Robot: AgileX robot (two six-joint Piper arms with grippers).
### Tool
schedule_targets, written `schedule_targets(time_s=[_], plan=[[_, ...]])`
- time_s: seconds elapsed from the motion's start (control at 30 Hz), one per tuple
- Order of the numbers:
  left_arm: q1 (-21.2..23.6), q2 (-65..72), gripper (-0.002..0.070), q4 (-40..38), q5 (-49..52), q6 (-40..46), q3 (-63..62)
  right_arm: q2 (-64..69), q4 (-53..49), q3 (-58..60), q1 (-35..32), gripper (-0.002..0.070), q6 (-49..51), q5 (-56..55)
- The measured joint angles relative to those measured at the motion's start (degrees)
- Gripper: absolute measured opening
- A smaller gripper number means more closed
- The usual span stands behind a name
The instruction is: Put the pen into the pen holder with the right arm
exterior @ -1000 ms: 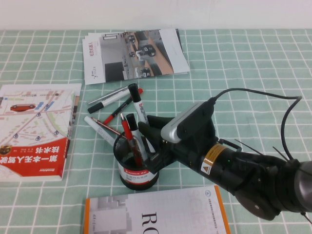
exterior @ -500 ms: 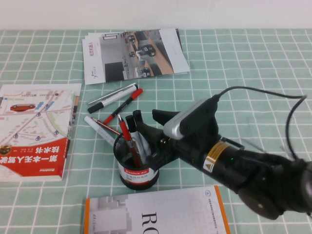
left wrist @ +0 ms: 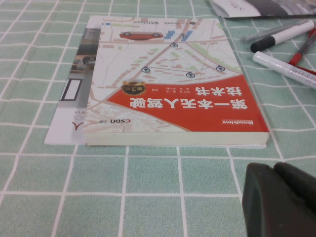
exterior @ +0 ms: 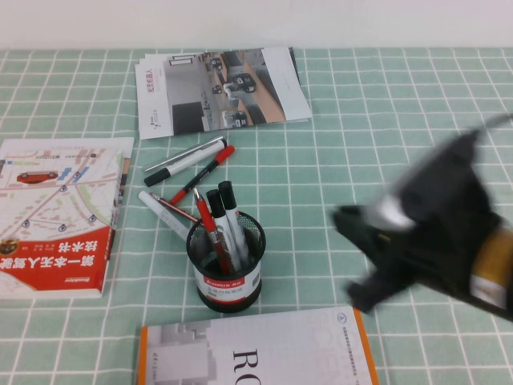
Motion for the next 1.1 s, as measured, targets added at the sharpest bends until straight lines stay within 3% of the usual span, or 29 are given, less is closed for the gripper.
schedule_targets(time_s=[0.47, 0.63, 0.77, 1.1], plan=[[0.0, 0.0, -0.0004, 0.0, 0.0, 0.0, 0.0, -30.5, 3.4, 18.0, 0.0, -0.0019, 0.7, 18.5], [0.0, 0.0, -0.0004, 0.0, 0.0, 0.0, 0.0, -35.8, -1.9, 22.9, -0.8, -0.0019, 10.1, 20.3], [0.0, 0.0, -0.0004, 0.0, 0.0, 0.0, 0.0, -38.3, -11.7, 26.4, -2.6, -0.0019, 20.1, 21.0], [0.0, 0.0, -0.0004, 0.0, 0.0, 0.0, 0.0, -55.4, -17.8, 38.3, -31.6, -0.0019, 26.5, 9.7]])
